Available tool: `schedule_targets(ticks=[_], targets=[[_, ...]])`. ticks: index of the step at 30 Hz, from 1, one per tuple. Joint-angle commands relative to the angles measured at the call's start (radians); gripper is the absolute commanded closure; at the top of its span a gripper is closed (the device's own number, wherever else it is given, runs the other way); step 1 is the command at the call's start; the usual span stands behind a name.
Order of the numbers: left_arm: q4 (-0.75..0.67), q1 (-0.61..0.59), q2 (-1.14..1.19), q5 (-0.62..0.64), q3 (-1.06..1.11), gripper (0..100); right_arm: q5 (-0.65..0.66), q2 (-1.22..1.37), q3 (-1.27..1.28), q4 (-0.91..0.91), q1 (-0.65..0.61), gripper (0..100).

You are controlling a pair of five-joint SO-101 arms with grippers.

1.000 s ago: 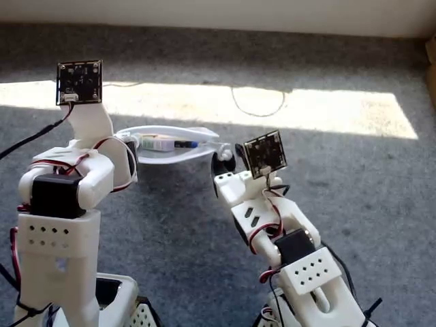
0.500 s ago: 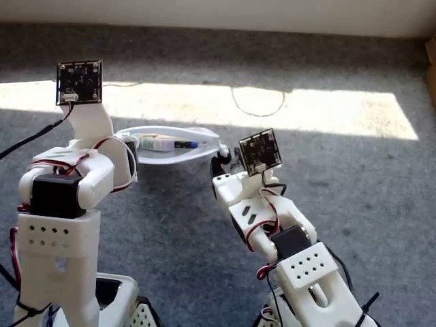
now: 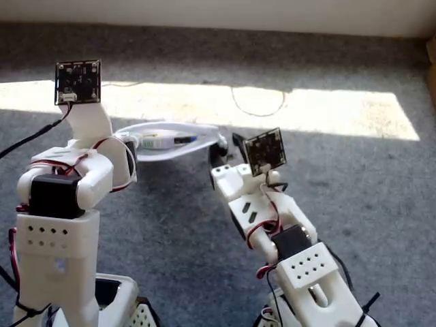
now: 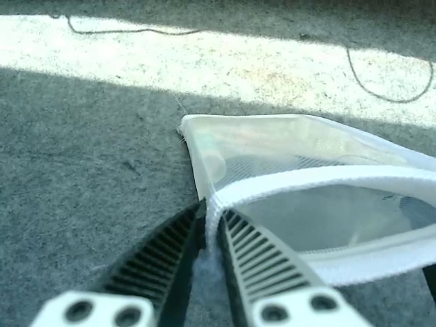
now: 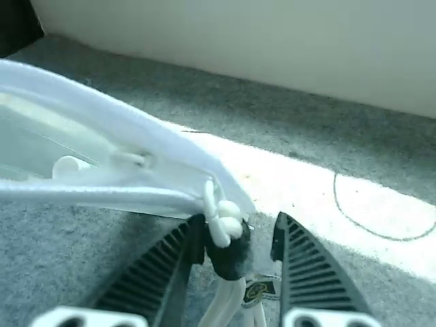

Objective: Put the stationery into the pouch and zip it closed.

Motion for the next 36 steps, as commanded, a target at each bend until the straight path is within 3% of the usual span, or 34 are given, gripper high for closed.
schedule_targets(ticks=[1, 6, 9, 13, 21, 29, 36], targets=[[-0.005, -0.015, -0.015, -0.009, -0.01, 99, 0.011, 0.002, -0.005, -0.041, -0.01, 83.9], [-0.006, -0.015, -0.015, -0.009, -0.01, 99, 0.011, 0.007, -0.002, -0.039, -0.008, 84.4], [-0.005, -0.015, -0.015, -0.009, -0.008, 99, 0.015, 0.004, -0.002, -0.039, -0.007, 91.8], [-0.005, -0.015, -0.015, -0.009, -0.008, 99, 0.12, 0.001, -0.002, -0.038, -0.008, 99.5], [-0.006, -0.015, -0.013, -0.011, -0.008, 99, 0.13, -0.01, -0.027, 0.188, -0.012, 99.4], [-0.008, -0.015, -0.013, -0.011, -0.008, 99, 0.133, -0.232, -0.042, 0.325, -0.015, 99.4], [-0.012, -0.015, -0.01, -0.055, -0.008, 99, 0.23, -0.335, -0.042, 0.461, -0.147, 99.4]])
